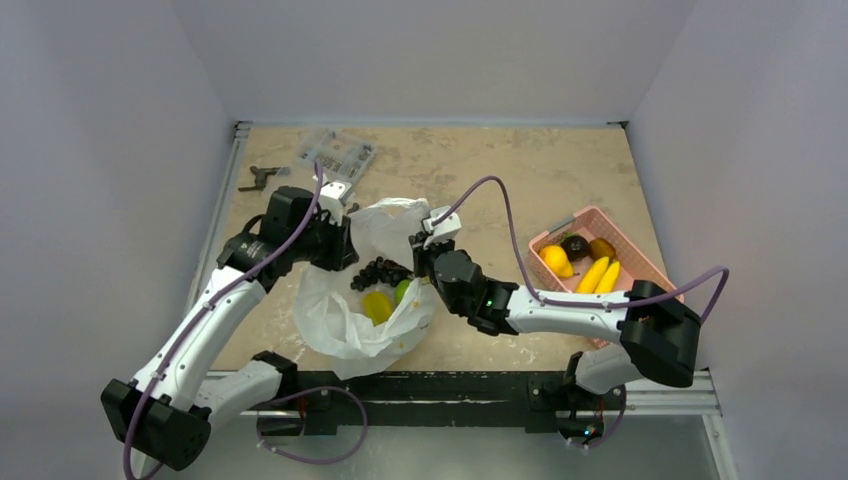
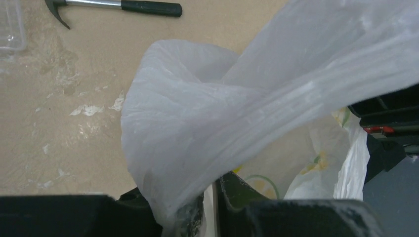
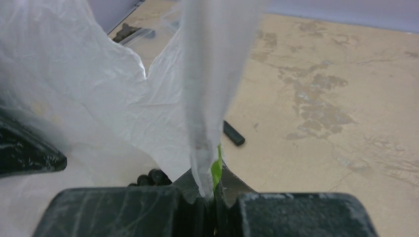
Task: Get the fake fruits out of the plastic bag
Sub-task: Adjust the plastic bag at the center of the board.
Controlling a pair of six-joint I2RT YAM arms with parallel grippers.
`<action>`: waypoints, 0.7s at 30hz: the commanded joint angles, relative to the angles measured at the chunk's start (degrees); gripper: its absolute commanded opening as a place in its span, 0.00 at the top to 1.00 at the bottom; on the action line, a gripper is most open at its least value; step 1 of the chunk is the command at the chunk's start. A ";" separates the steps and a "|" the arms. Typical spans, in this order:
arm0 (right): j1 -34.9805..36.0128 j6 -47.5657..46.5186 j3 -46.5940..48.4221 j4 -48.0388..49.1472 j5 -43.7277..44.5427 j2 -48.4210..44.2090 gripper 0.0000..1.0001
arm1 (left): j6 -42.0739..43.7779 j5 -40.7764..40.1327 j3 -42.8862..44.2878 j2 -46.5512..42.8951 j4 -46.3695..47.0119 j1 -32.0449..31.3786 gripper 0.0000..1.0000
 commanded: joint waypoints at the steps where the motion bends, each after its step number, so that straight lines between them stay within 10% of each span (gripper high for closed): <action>1: -0.10 -5.63 3.21 8.60 12.82 -0.59 1.00 | -1.86 -3.64 6.28 2.36 -2.14 0.12 0.67; 7: -0.08 -10.58 0.79 14.91 14.40 -1.67 1.00 | -10.43 -16.91 13.80 0.01 -15.77 0.12 0.02; 21: -0.13 -9.35 -0.12 12.17 11.28 -0.66 1.00 | -37.57 -29.02 11.82 -27.46 -33.86 0.14 0.00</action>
